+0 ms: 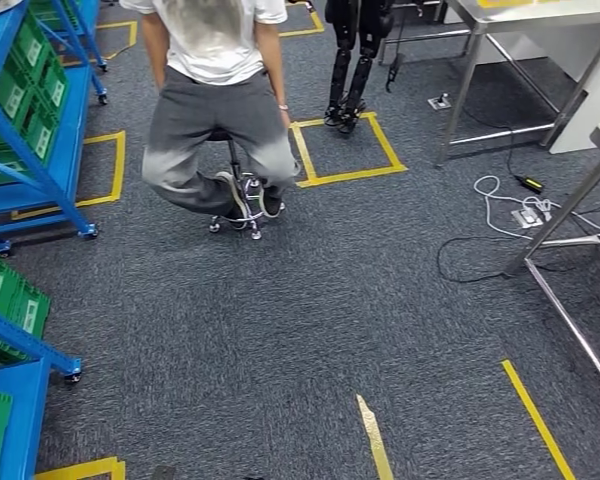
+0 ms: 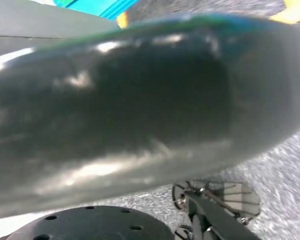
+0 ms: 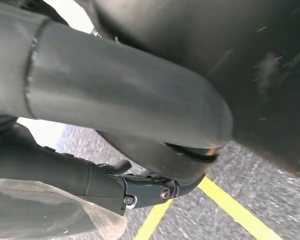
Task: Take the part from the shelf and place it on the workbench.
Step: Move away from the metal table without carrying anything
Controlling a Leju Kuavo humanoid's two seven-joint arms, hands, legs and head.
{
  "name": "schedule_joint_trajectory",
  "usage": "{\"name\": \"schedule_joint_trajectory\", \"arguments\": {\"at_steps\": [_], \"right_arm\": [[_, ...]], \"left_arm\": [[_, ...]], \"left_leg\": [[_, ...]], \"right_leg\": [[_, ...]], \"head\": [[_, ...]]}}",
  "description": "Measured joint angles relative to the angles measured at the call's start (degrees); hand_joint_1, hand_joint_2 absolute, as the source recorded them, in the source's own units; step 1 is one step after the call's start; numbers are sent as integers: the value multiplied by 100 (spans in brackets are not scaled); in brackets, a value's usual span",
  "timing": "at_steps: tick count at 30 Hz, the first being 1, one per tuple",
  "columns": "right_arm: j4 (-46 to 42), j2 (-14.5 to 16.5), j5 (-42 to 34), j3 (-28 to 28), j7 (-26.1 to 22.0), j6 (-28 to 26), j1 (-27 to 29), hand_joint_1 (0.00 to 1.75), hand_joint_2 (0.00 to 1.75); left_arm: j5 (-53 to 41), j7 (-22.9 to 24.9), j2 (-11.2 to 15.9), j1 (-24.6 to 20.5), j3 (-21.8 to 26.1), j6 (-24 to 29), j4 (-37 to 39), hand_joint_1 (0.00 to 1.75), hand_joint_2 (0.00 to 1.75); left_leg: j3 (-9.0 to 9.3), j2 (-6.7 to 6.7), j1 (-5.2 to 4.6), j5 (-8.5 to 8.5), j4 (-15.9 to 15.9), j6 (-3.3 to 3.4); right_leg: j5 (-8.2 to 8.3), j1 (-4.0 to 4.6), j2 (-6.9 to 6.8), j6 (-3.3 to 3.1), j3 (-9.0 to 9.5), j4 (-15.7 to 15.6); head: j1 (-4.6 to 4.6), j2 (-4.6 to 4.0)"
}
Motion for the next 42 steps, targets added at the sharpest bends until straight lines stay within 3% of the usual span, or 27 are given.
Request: {"name": "schedule_joint_trajectory", "arguments": {"at_steps": [2, 3, 5, 7, 9, 11, 13, 14, 15, 16, 18, 20, 22, 23, 25, 27, 29, 30, 31, 33, 35, 37, 38, 40, 42], "right_arm": [[0, 4, -7, 0, 22, 5, -3, 0, 0], [1, 10, -22, -1, 41, 8, -4, 0, 0], [2, 27, -89, -3, 65, 7, -10, 0, 0], [2, 66, -148, -7, 67, -9, -33, 0, 0], [2, 111, -164, -9, 65, -29, -54, 0, 0], [2, 142, -192, -14, 59, -57, -70, 0, 0], [2, 154, -240, -36, 102, -91, -105, 0, 0], [2, 155, -264, -52, 156, -97, -122, 0, 0], [2, 156, -285, -75, 214, -91, -128, 0, 0], [2, 155, -302, -101, 261, -77, -128, 0, 0], [2, 151, -304, -155, 299, -45, -104, 0, 0], [2, 148, -254, -183, 295, -25, -99, 0, 0], [2, 146, -210, -191, 286, -16, -113, 0, 0], [2, 146, -198, -193, 285, -15, -112, 0, 0], [2, 147, -190, -196, 284, -15, -93, 0, 0], [2, 145, -177, -197, 285, -16, -69, 0, 0], [2, 142, -111, -197, 285, 6, -59, 0, 0], [2, 140, -46, -197, 285, 30, -59, 0, 0], [2, 139, 34, -195, 285, 56, -57, 0, 0], [2, 136, 193, -181, 286, 91, -41, 0, 0], [2, 121, 325, -143, 286, 107, -17, 0, 0], [2, 95, 431, -97, 283, 139, -17, 0, 0], [2, 78, 476, -70, 281, 170, -25, 0, 0], [1, 53, 558, -11, 277, 233, -38, 0, 0], [1, 38, 620, 45, 271, 277, -62, 0, 0]], "left_arm": [[-13, -54, 1, 7, -1, 24, 1, 0, 0], [-22, -118, -3, 0, -3, 54, 1, 0, 0], [-42, -284, -17, -7, -6, 113, 1, 0, 0], [-97, -390, -17, 1, -17, 136, 0, 0, 0], [-193, -371, -14, -6, -60, 136, 0, 0, 0], [-293, -309, -13, -32, -128, 122, 0, 0, 0], [-448, -297, -18, -51, -217, 82, 0, 0, 0], [-538, -305, -22, -60, -274, 50, 0, 0, 0], [-626, -318, -32, -77, -340, 11, 0, 0, 0], [-695, -333, -47, -108, -412, -33, 0, 0, 0], [-774, -352, -95, -194, -538, -93, 0, 0, 0], [-791, -338, -131, -255, -625, -94, 0, 0, 0], [-775, -314, -134, -261, -670, -83, 0, 0, 0], [-766, -308, -129, -255, -685, -80, 0, 0, 0], [-758, -307, -119, -261, -703, -74, 0, 0, 0], [-749, -314, -115, -276, -710, -70, 0, 0, 0], [-671, -344, -113, -259, -710, -46, 0, 0, 0], [-594, -378, -108, -238, -703, -21, 0, 0, 0], [-509, -413, -99, -213, -688, 10, 0, 0, 0], [-375, -469, -78, -162, -638, 72, 0, 0, 0], [-282, -428, -62, -118, -567, 121, 0, 0, 0], [-182, -344, -46, -64, -481, 147, 0, 0, 0], [-132, -311, -38, -32, -435, 152, 0, 0, 0], [-52, -266, -28, -12, -348, 168, 0, 0, 0], [2, -218, -30, -29, -275, 191, 0, 0, 0]], "left_leg": [[365, 212, 49, 353, -719, -94], [503, 310, 53, 446, -1003, -86], [585, 390, 21, 423, -1178, 6], [574, 273, 6, 413, -1168, 131], [568, 167, -4, 421, -1172, 214], [563, 50, -26, 422, -1176, 282], [566, -87, -66, 414, -1175, 319], [574, -167, -82, 411, -1174, 325], [584, -254, -92, 409, -1174, 327], [595, -348, -96, 408, -1173, 328], [598, -522, -98, 410, -1165, 320], [556, -638, -90, 427, -1159, 283], [517, -713, -80, 450, -1168, 221], [501, -666, -87, 428, -1143, 194], [365, -407, -111, 216, -830, 152], [59, -133, -109, -136, -143, 111], [-140, -49, -92, -262, 329, 76], [-104, -28, -85, -169, 281, 65], [34, 10, -81, 10, 29, 62], [416, 240, -106, 338, -709, 83], [611, 423, -151, 407, -1124, 156], [613, 356, -169, 373, -1173, 239], [616, 299, -161, 379, -1188, 269], [624, 188, -131, 397, -1213, 343], [618, 76, -116, 405, -1217, 391]], "right_leg": [[-76, -29, -135, 97, 21, 63], [-127, -27, -194, 152, 10, 108], [-202, -7, -283, 236, 11, 158], [-242, -34, -313, 291, 53, 166], [-410, -72, -72, 328, -26, 375], [-761, -76, 214, 312, -370, 1066], [-985, -53, 275, 265, -778, 1813], [-942, -39, 289, 235, -884, 1947], [-787, -24, 316, 200, -887, 1857], [-546, -9, 373, 160, -796, 1565], [-139, 10, 636, 96, -531, 837], [-57, 18, 806, 75, -347, 437], [-79, 11, 737, 69, -281, 347], [-61, 0, 678, 57, -271, 318], [-38, -16, 512, 23, -235, 255], [-53, 0, 327, -4, -217, 249], [-75, 9, 154, -15, -204, 252], [-88, 9, 83, -13, -193, 252], [-102, 9, 21, -5, -173, 253], [-148, 29, -86, 34, -129, 262], [-194, 63, -188, 94, -107, 281], [-222, 73, -299, 148, -86, 281], [-258, 65, -269, 180, -84, 298], [-466, 37, -23, 239, -208, 581], [-825, 15, 244, 269, -563, 1317]], "head": [[-7, 0], [-12, 0], [5, 0], [26, 0], [30, 0], [36, 0], [34, 1], [34, 0], [33, 1], [33, 0], [35, 0], [47, 0], [57, 0], [55, 0], [38, 0], [24, 0], [24, 0], [24, 0], [22, 1], [19, 0], [23, 0], [25, 0], [28, 0], [54, 0], [83, 0]]}}
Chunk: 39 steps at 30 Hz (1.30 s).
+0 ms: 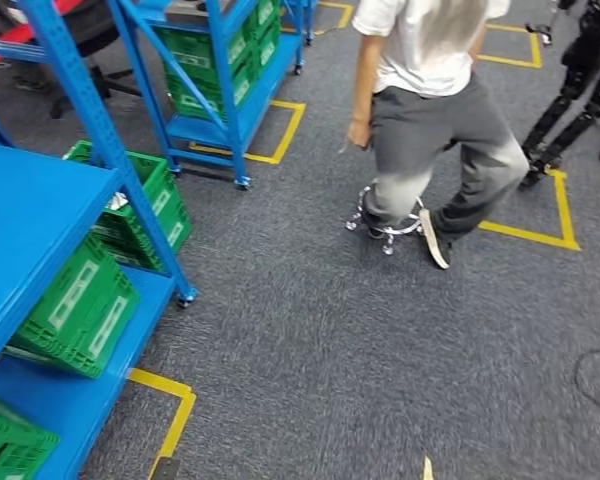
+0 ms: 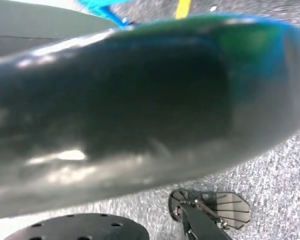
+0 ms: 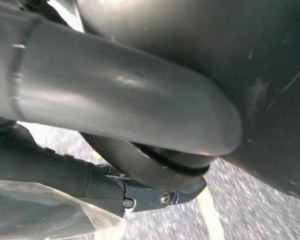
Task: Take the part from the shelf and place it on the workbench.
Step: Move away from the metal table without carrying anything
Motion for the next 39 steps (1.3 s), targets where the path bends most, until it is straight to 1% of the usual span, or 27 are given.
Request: {"name": "schedule_joint_trajectory", "arguments": {"at_steps": [1, 2, 3, 4, 5, 6, 7, 9, 11, 13, 15, 17, 18, 19, 20, 22, 24, 26, 28, 30, 31, 32, 33, 34, 35, 37, 39], "right_arm": [[-1, -7, 19, 22, -2, 9, -18, 0, 0], [-1, -13, 27, 43, -2, 17, -37, 0, 0], [-1, -19, 33, 64, -1, 25, -49, 0, 0], [-1, -23, 39, 81, 1, 33, -53, 0, 0], [0, -27, 44, 93, 3, 44, -47, 0, 0], [3, -29, 49, 102, 5, 55, -35, 0, 0], [6, -31, 56, 107, 7, 63, -22, 0, 0], [12, -33, 84, 125, 3, 74, -6, 0, 0], [12, -33, 113, 155, -20, 74, -9, 0, 0], [12, -38, 110, 174, -67, 76, -5, 0, 0], [11, -54, 101, 178, -103, 87, 9, 0, 0], [12, -74, 106, 178, -130, 103, 15, 0, 0], [12, -80, 115, 179, -151, 108, 14, 0, 0], [12, -84, 125, 181, -175, 110, 14, 0, 0], [11, -84, 134, 183, -203, 109, 14, 0, 0], [11, -84, 139, 186, -255, 104, 15, 0, 0], [12, -84, 130, 187, -304, 90, 16, 0, 0], [10, -83, 113, 187, -357, 70, 5, 0, 0], [8, -83, 92, 187, -406, 50, -3, 0, 0], [7, -83, 73, 187, -439, 32, -11, 0, 0], [7, -84, 67, 187, -446, 26, -21, 0, 0], [7, -85, 57, 186, -441, 19, -32, 0, 0], [7, -88, 38, 186, -422, 13, -37, 0, 0], [6, -91, 14, 185, -399, 3, -34, 0, 0], [6, -93, -19, 183, -375, -6, -30, 0, 0], [9, -95, -83, 177, -345, -15, -15, 0, 0], [15, -97, -146, 154, -322, -9, 0, 0, 0]], "left_arm": [[14, 20, -2, -3, 30, 7, 0, 0, 0], [21, 33, -3, -1, 54, 11, 0, 0, 0], [24, 38, -3, 3, 77, 14, 0, 0, 0], [26, 40, -5, 5, 98, 15, 0, 0, 0], [28, 40, -8, 4, 115, 16, 0, 0, 0], [31, 40, -12, 1, 132, 16, 0, 0, 0], [35, 40, -15, -4, 143, 18, 0, 0, 0], [47, 45, -19, -5, 162, 23, 0, 0, 0], [60, 48, -20, 12, 180, 31, 0, 0, 0], [74, 25, -20, 13, 195, 33, 0, 0, 0], [83, -6, -17, -12, 201, 32, 0, 0, 0], [83, -8, -7, -23, 203, 37, 0, 0, 0], [89, 1, 0, -18, 206, 48, 0, 0, 0], [102, 8, 7, -12, 216, 64, 0, 0, 0], [120, 6, 13, -9, 232, 84, 0, 0, 0], [153, -15, 25, -19, 272, 114, 0, 0, 0], [151, -19, 33, -34, 294, 121, 0, 0, 0], [131, 13, 40, -21, 298, 119, 0, 0, 0], [110, 35, 46, -5, 301, 114, 0, 0, 0], [95, 36, 44, -13, 302, 106, 0, 0, 0], [91, 36, 43, -18, 301, 102, 0, 0, 0], [84, 26, 42, -16, 301, 100, 0, 0, 0], [68, 1, 41, -12, 299, 99, 0, 0, 0], [43, -35, 41, -9, 296, 93, 0, 0, 0], [8, -81, 38, -12, 290, 78, 0, 0, 0], [-62, -161, 31, -41, 273, 34, 0, 0, 0], [-124, -196, 22, -86, 249, 4, 0, 0, 0]], "left_leg": [[-1, -57, 0, 1, 0, 9], [4, -117, 0, 1, 1, 10], [11, -184, 1, 1, 2, 10], [21, -257, 2, 2, 4, 9], [30, -333, 4, 2, 5, 3], [29, -403, 0, 4, 10, -12], [11, -470, -4, 9, 22, -36], [-58, -574, 1, 44, 33, -114], [-105, -621, 14, 70, 35, -191], [-189, -443, 3, -65, 226, -251], [-452, -206, 3, -394, 835, -295], [-718, -136, 16, -620, 1463, -321], [-741, -123, 19, -595, 1544, -324], [-661, -104, 20, -471, 1409, -319], [-489, -58, 14, -280, 1086, -301], [-116, 170, -34, -20, 362, -235], [22, 315, -86, -1, 48, -164], [14, 232, -82, 1, 5, -108], [30, 132, -43, 31, -47, -49], [30, 31, -17, 50, -71, -6], [23, -20, -14, 52, -70, 3], [21, -72, -12, 52, -67, 6], [23, -128, -8, 52, -64, 5], [26, -193, 1, 52, -57, -1], [28, -261, 13, 50, -47, -12], [10, -396, 26, 42, -5, -68], [-46, -506, 23, 58, 29, -150]], "right_leg": [[-132, -2, 45, 6, -185, 380], [-163, -2, 63, 7, -301, 608], [-73, -3, 73, 2, -314, 613], [121, -8, 93, -7, -223, 389], [365, -19, 154, -17, -64, 11], [548, -32, 282, -26, 90, -359], [649, -48, 402, -35, 222, -680], [641, -56, 544, -59, 331, -921], [652, -59, 452, -121, 366, -975], [685, -67, 312, -200, 395, -1020], [681, -50, 144, -258, 418, -1035], [663, -29, -17, -289, 429, -1034], [655, -22, -82, -294, 436, -1034], [646, -16, -141, -297, 448, -1033], [635, -9, -194, -293, 466, -1033], [599, 18, -290, -259, 494, -1025], [568, 46, -390, -203, 499, -1014], [542, 56, -479, -153, 506, -1017], [408, 43, -325, -93, 442, -860], [93, 13, -54, -38, 158, -261], [-68, 0, 14, -20, -37, 133], [-157, -9, 38, -3, -200, 441], [-137, -17, 46, 10, -285, 577], [3, -29, 58, 23, -262, 479], [222, -47, 87, 35, -149, 189], [567, -96, 290, 63, 167, -543], [617, -112, 447, 23, 328, -877]], "head": [[2, 0], [3, 0], [4, 0], [3, 0], [4, 0], [4, 0], [3, 0], [-3, 1], [-8, 1], [-33, 0], [-57, 0], [-59, 0], [-60, 0], [-61, 0], [-60, 0], [-60, 0], [-54, 0], [-52, 1], [-29, 2], [5, 1], [10, 1], [12, 1], [10, 2], [11, 1], [11, 1], [16, 0], [16, 0]]}}
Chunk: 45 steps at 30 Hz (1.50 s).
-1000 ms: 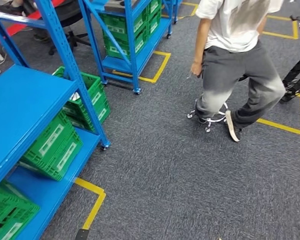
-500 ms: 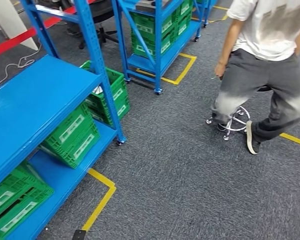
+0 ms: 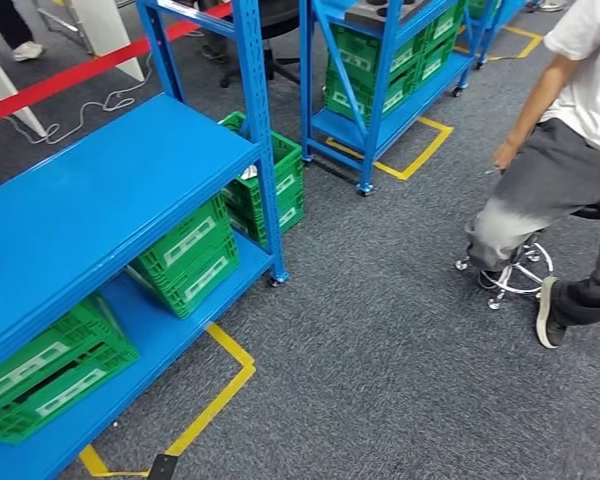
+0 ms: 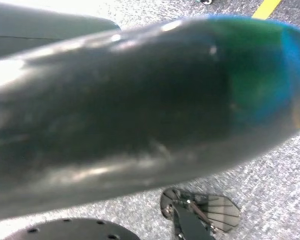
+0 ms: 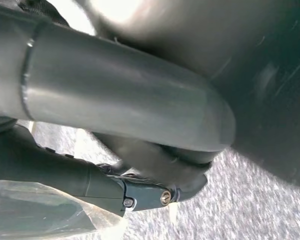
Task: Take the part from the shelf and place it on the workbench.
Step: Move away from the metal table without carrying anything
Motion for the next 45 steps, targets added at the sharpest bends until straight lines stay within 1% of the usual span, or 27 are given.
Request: {"name": "schedule_joint_trajectory", "arguments": {"at_steps": [2, 4, 6, 8, 9, 10, 11, 13, 15, 17, 18, 20, 22, 23, 24, 25, 26, 28, 30, 31, 33, 35, 38, 40, 42, 44, 45], "right_arm": [[2, -2, -54, -44, 16, 15, -1, 0, 0], [2, -5, -80, -81, 22, 25, -6, 0, 0], [2, -13, -85, -110, 27, 25, 1, 0, 0], [2, -25, -88, -143, 31, 23, 11, 0, 0], [2, -30, -90, -155, 31, 22, 13, 0, 0], [2, -33, -90, -163, 31, 21, 11, 0, 0], [2, -35, -90, -168, 31, 20, 7, 0, 0], [4, -34, -90, -170, 31, 20, 5, 0, 0], [7, -34, -88, -174, 31, 19, 4, 0, 0], [9, -37, -83, -184, 33, 17, -15, 0, 0], [8, -39, -80, -192, 34, 16, -27, 0, 0], [5, -44, -67, -204, 34, 18, -33, 0, 0], [4, -56, -45, -209, 33, 25, -23, 0, 0], [4, -63, -32, -210, 32, 31, -25, 0, 0], [4, -70, -17, -211, 33, 36, -33, 0, 0], [4, -75, 0, -211, 35, 41, -42, 0, 0], [4, -77, 18, -211, 40, 44, -49, 0, 0], [8, -84, 47, -211, 50, 54, -42, 0, 0], [17, -89, 57, -211, 57, 67, -26, 0, 0], [22, -90, 62, -212, 59, 74, -21, 0, 0], [24, -89, 81, -212, 53, 89, -23, 0, 0], [25, -86, 112, -212, 48, 104, -22, 0, 0], [26, -87, 154, -211, 46, 115, 0, 0, 0], [26, -88, 177, -211, 39, 116, 8, 0, 0], [26, -89, 199, -210, 31, 116, 4, 0, 0], [27, -87, 218, -206, 28, 118, 2, 0, 0], [27, -87, 228, -204, 27, 120, 3, 0, 0]], "left_arm": [[-61, 32, -6, -23, -40, -6, 0, 0, 0], [-101, 114, -8, -34, -85, -16, 0, 0, 0], [-117, 192, -10, -64, -115, -44, 0, 0, 0], [-124, 231, -11, -82, -131, -71, 0, 0, 0], [-127, 238, -12, -77, -136, -77, 0, 0, 0], [-131, 242, -12, -69, -139, -80, 0, 0, 0], [-134, 244, -11, -62, -142, -81, 0, 0, 0], [-138, 245, -6, -65, -145, -81, 0, 0, 0], [-141, 250, -7, -85, -147, -81, 0, 0, 0], [-146, 271, -9, -87, -149, -84, 0, 0, 0], [-147, 291, -8, -74, -149, -86, 0, 0, 0], [-146, 318, -7, -68, -149, -96, 0, 0, 0], [-145, 336, -13, -89, -150, -125, 0, 0, 0], [-143, 358, -16, -96, -151, -147, 0, 0, 0], [-140, 390, -18, -95, -151, -173, 0, 0, 0], [-136, 424, -19, -89, -150, -193, 0, 0, 0], [-134, 454, -18, -85, -150, -213, 0, 0, 0], [-133, 492, -17, -84, -149, -233, 0, 0, 0], [-132, 518, -16, -87, -149, -241, 0, 0, 0], [-130, 525, -14, -81, -148, -241, 0, 0, 0], [-116, 529, -9, -48, -147, -216, 0, 0, 0], [-92, 524, -7, -30, -146, -166, 0, 0, 0], [-60, 481, -8, -44, -144, -112, 0, 0, 0], [-40, 441, -8, -30, -142, -86, 0, 0, 0], [-27, 421, -3, -11, -138, -66, 0, 0, 0], [-17, 418, 5, -13, -135, -60, 0, 0, 0], [-9, 418, 8, -22, -134, -61, 0, 0, 0]], "left_leg": [[-52, -78, 9, 36, 1, -76], [-111, 53, 6, -42, 113, -134], [-336, 291, -4, -345, 639, -174], [-655, 377, 0, -664, 1376, -191], [-730, 385, -1, -699, 1572, -185], [-714, 391, -3, -633, 1571, -170], [-594, 413, -12, -471, 1351, -140], [-217, 616, -71, -134, 617, -33], [10, 838, -148, -52, 126, 58], [24, 821, -173, -89, 28, 90], [28, 764, -159, -73, 6, 105], [51, 649, -111, -36, -57, 147], [52, 538, -82, -24, -74, 172], [49, 482, -76, -24, -73, 176], [52, 425, -71, -25, -71, 177], [58, 364, -64, -26, -68, 175], [65, 296, -53, -27, -62, 167], [67, 151, -34, -37, -35, 120], [19, 28, -31, -36, 16, 45], [-10, -18, -30, -21, 24, 6], [-44, -76, -16, -1, 26, -55], [-126, 60, -21, -122, 208, -109], [-558, 341, -22, -594, 1168, -166], [-743, 380, -19, -678, 1588, -163], [-565, 407, -26, -374, 1246, -120], [-215, 591, -75, -59, 551, -46], [-82, 696, -107, -15, 279, -9]], "right_leg": [[-3, 12, -55, -96, 17, -21], [24, 8, -158, -173, 19, -36], [27, 16, -297, -235, 26, -46], [11, 42, -448, -274, 28, -45], [4, 55, -517, -284, 33, -45], [-5, 69, -578, -293, 43, -45], [-17, 83, -637, -300, 60, -45], [-54, 118, -747, -292, 90, -44], [-90, 147, -853, -252, 100, -35], [-104, 159, -966, -205, 118, -42], [-127, 156, -959, -178, 120, -32], [-296, 140, -740, -118, 16, 203], [-618, 109, -470, -69, -319, 856], [-751, 98, -420, -49, -507, 1216], [-788, 90, -399, -32, -636, 1448], [-714, 80, -388, -17, -675, 1488], [-533, 66, -374, -4, -606, 1308], [-122, 23, -224, 28, -295, 588], [6, -6, -41, 10, -63, 80], [-28, 0, 0, -19, -31, 31], [-14, 4, -73, -93, -4, 8], [-1, -9, -180, -156, 11, -6], [-21, 7, -400, -223, 30, -10], [-40, 23, -535, -242, 44, -9], [-69, 38, -646, -247, 80, -9], [-114, 62, -750, -227, 119, -10], [-135, 77, -801, -207, 133, -9]], "head": [[-5, 1], [-29, 1], [-68, 0], [-83, 0], [-84, 0], [-85, 0], [-84, 1], [-80, 1], [-76, 1], [-73, 0], [-67, 0], [-50, 0], [-28, 0], [-24, 0], [-25, 0], [-25, 0], [-26, 0], [-21, 0], [-18, 0], [-18, 0], [-22, 0], [-49, 0], [-100, 0], [-98, 0], [-98, 0], [-98, 0], [-103, 0]]}}
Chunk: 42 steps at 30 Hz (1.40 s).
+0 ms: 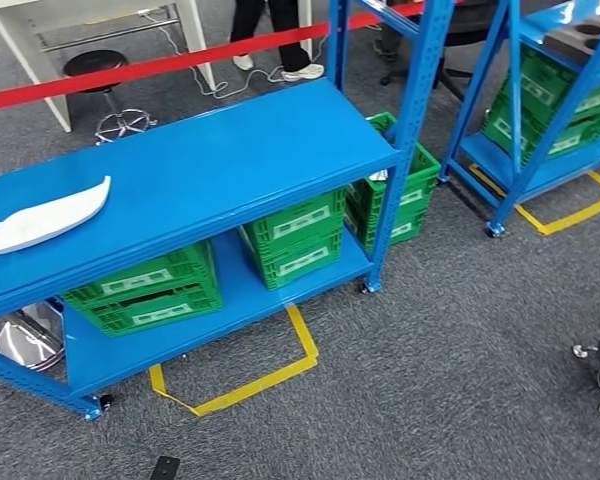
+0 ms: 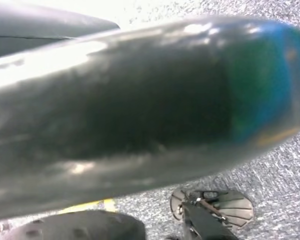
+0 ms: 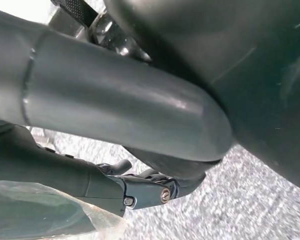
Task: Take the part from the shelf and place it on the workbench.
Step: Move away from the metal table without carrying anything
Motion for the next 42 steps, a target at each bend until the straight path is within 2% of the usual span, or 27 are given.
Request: {"name": "schedule_joint_trajectory", "arguments": {"at_steps": [1, 3, 4, 6, 8, 9, 10, 11, 12, 14, 16, 19, 21, 22, 24, 25, 26, 27, 29, 30, 31, 33, 36, 38, 40, 41, 42], "right_arm": [[1, 1, 9, 1, -1, 3, 0, 0, 0], [0, 1, 19, 2, -2, 7, -13, 0, 0], [-1, 1, 19, 2, -2, 3, -25, 0, 0], [-2, 1, -22, 1, 28, -82, -35, 0, 0], [-2, 1, -66, 0, 74, -202, -21, 0, 0], [-1, 1, -70, -1, 86, -237, -22, 0, 0], [-1, 1, -69, -1, 91, -256, -29, 0, 0], [-1, 1, -69, -1, 92, -266, -38, 0, 0], [-1, 1, -68, -1, 97, -275, -45, 0, 0], [-1, 1, -64, -1, 111, -283, -40, 0, 0], [2, 3, -57, -1, 122, -286, -31, 0, 0], [3, 9, -54, -4, 124, -285, -8, 0, 0], [3, 15, -50, -6, 112, -290, -5, 0, 0], [3, 17, -44, -7, 104, -296, -6, 0, 0], [4, 16, -34, -7, 90, -313, -4, 0, 0], [4, 16, -32, -7, 90, -317, -1, 0, 0], [4, 16, -31, -7, 90, -320, 1, 0, 0], [4, 16, -30, -7, 90, -321, 2, 0, 0], [4, 16, -29, -7, 89, -323, 1, 0, 0], [5, 19, -28, -7, 87, -323, 1, 0, 0], [6, 22, -28, -7, 85, -324, 1, 0, 0], [8, 27, -28, -8, 80, -325, -4, 0, 0], [5, 28, -28, -9, 74, -327, -18, 0, 0], [3, 27, -28, -9, 50, -343, -18, 0, 0], [3, 25, -30, -9, 10, -368, -19, 0, 0], [3, 22, -31, -10, -5, -376, -22, 0, 0], [3, 19, -31, -10, -15, -382, -26, 0, 0]], "left_arm": [[7, 0, 1, -5, 0, -2, 0, 0, 0], [22, 0, 4, 7, 1, -4, 0, 0, 0], [27, 0, 7, 27, 3, -3, 0, 0, 0], [50, -10, 9, 44, 10, -3, 0, 0, 0], [78, -35, 1, 32, 23, -15, 0, 0, 0], [87, -46, -4, 29, 30, -24, 0, 0, 0], [91, -55, -9, 33, 37, -30, 0, 0, 0], [93, -60, -12, 37, 43, -33, 0, 0, 0], [95, -63, -14, 39, 46, -35, 0, 0, 0], [95, -69, -20, 39, 49, -37, 0, 0, 0], [95, -75, -22, 35, 50, -38, 0, 0, 0], [95, -79, -17, 37, 54, -39, 0, 0, 0], [95, -82, -16, 36, 56, -41, 0, 0, 0], [95, -85, -15, 33, 56, -42, 0, 0, 0], [96, -89, -16, 35, 57, -45, 0, 0, 0], [96, -90, -16, 43, 58, -46, 0, 0, 0], [97, -90, -16, 52, 60, -48, 0, 0, 0], [97, -90, -16, 58, 61, -49, 0, 0, 0], [97, -90, -15, 61, 63, -49, 0, 0, 0], [97, -90, -11, 58, 64, -49, 0, 0, 0], [97, -91, -10, 53, 64, -50, 0, 0, 0], [97, -95, -10, 52, 66, -52, 0, 0, 0], [102, -96, -13, 65, 69, -52, 0, 0, 0], [113, -98, -17, 55, 72, -53, 0, 0, 0], [127, -101, -22, 51, 73, -55, 0, 0, 0], [134, -102, -24, 57, 74, -55, 0, 0, 0], [139, -103, -23, 62, 76, -58, 0, 0, 0]], "left_leg": [[60, 77, -28, -24, -135, 26], [84, 51, -44, -76, -224, 59], [93, 17, -27, -66, -246, 77], [126, -44, 18, -48, -301, 123], [133, -102, 39, -47, -312, 156], [134, -127, 39, -51, -312, 168], [141, -147, 39, -56, -311, 173], [150, -167, 40, -62, -310, 175], [165, -190, 43, -70, -309, 170], [197, -239, 47, -95, -303, 136], [191, -276, 29, -119, -270, 74], [158, -289, 22, -114, -254, -12], [102, -281, 34, -221, -97, -74], [2, -277, 43, -355, 139, -109], [-331, -274, 61, -684, 858, -161], [-488, -274, 67, -778, 1169, -170], [-572, -274, 69, -769, 1315, -168], [-558, -274, 69, -645, 1245, -153], [-281, -272, 53, -210, 577, -79], [-123, -266, 36, -64, 224, -35], [-2, -261, 18, 0, -42, 0], [78, -254, -10, -47, -217, 37], [150, -258, 25, -39, -345, 93], [198, -257, 47, -40, -397, 135], [216, -256, 46, -71, -395, 163], [235, -257, 46, -91, -393, 168], [262, -260, 47, -113, -391, 165]], "right_leg": [[-14, 13, -48, 21, 2, -3], [-24, 28, -135, 65, 30, -23], [-43, 25, -105, 91, 36, -23], [-182, 13, 134, 143, -50, 173], [-468, -5, 381, 175, -389, 801], [-594, -9, 415, 185, -601, 1178], [-634, -11, 424, 194, -769, 1446], [-568, -14, 426, 201, -857, 1536], [-397, -20, 426, 205, -837, 1407], [42, -36, 434, 206, -589, 746], [220, -42, 456, 168, -353, 190], [207, -32, 466, 49, -292, 68], [218, -49, 452, -17, -273, 50], [217, -58, 440, -45, -257, 42], [197, -52, 421, -81, -239, 42], [188, -48, 416, -91, -230, 43], [178, -45, 417, -95, -219, 44], [166, -40, 420, -96, -201, 44], [131, -32, 424, -86, -155, 39], [106, -21, 422, -67, -133, 37], [88, -16, 419, -42, -123, 34], [71, -12, 407, 21, -118, 10], [-4, -12, 411, 110, -140, 73], [-255, -17, 431, 151, -417, 584], [-507, -22, 436, 184, -856, 1312], [-503, -23, 436, 196, -1002, 1504], [-386, -24, 435, 204, -1045, 1490]], "head": [[2, 0], [3, 0], [7, 0], [22, 0], [44, 0], [48, 0], [46, 0], [47, 0], [47, 0], [48, 0], [46, 1], [32, 2], [5, 1], [-9, 0], [-34, 0], [-31, 0], [-33, 0], [-34, 0], [-34, 0], [-31, 0], [-31, 0], [-29, 0], [-19, 1], [-1, 0], [4, 0], [3, 0], [4, 0]]}}
